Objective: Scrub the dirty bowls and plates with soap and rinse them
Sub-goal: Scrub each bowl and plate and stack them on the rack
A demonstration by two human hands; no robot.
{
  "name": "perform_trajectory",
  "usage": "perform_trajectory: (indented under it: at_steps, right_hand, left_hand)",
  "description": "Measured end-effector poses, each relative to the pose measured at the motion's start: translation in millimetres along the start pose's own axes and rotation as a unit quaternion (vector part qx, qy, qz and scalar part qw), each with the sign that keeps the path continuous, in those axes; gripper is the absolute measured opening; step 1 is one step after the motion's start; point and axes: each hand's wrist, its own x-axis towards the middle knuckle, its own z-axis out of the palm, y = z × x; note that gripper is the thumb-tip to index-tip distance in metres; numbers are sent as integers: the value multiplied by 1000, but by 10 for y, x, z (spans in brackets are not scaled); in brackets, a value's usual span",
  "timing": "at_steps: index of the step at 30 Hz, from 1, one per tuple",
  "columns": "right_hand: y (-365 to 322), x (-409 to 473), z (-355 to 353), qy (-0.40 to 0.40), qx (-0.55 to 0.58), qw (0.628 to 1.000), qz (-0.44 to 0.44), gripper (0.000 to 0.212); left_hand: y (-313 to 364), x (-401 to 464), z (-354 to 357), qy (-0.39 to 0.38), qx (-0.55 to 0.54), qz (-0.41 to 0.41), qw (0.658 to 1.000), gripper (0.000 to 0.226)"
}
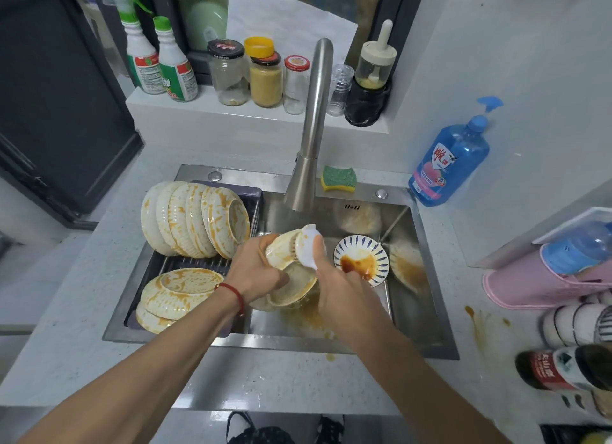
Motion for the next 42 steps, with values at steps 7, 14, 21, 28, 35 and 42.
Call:
perform_trajectory:
  at_steps: [7,14,21,28,35,42]
  right_hand:
    - [49,138,2,-24,32,999,28,67]
    - [-244,228,18,-9,3,1000,-18,70]
    - [-593,350,157,-18,-38,998,-55,65]
    - [-786,352,140,-30,-108,991,-79,67]
    - [-489,621,233,-80,-67,994,-29,59]
    - [-190,454,471,-86,2,996,10,53]
  left_hand:
    - [-99,-56,-224,-5,-108,-14,994,60]
    - [-224,-91,-380,8,-169,-36,985,60]
    - [-380,-131,-575,24,-209,-71,975,58]
    - [-503,-183,-630,57,-259,-108,958,62]
    - [-855,-295,-802,142,-439,-193,866,73]
    - [-1213,-360,-996,131,-467,-346,803,58]
